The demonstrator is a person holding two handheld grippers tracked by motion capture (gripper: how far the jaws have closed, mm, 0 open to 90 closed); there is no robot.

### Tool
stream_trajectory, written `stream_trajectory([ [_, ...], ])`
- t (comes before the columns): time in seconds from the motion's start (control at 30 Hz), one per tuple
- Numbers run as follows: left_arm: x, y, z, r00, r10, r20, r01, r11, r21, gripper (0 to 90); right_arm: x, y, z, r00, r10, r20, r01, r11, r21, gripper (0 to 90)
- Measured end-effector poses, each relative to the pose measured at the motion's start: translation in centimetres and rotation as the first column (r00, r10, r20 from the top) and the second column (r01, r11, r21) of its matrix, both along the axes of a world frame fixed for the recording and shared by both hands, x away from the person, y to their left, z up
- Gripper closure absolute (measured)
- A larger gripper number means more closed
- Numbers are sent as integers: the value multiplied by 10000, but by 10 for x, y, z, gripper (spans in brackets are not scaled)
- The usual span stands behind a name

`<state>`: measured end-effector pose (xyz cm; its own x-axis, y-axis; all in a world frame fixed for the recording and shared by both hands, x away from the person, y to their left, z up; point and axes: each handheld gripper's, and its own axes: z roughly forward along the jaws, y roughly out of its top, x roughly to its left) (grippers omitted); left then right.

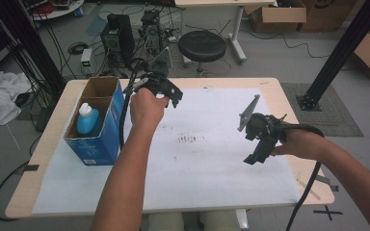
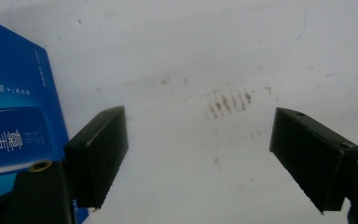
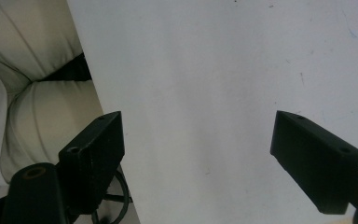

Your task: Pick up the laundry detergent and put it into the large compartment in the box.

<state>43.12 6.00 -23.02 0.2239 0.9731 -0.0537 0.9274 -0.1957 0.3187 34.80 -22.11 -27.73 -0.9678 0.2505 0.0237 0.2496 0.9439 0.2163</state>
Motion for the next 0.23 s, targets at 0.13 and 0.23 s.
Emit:
stream_trajectory([
  [0.13, 0, 1, -1, 10000, 54, -31, -55, 10000, -37, 201, 0, 0, 0, 10000, 2, 1, -2, 10000, -15, 173],
  [0.23, 0, 2, -3, 10000, 49, -46, -49, 10000, -41, 202, 0, 1, 1, 10000, 2, -4, -2, 10000, -7, 173],
])
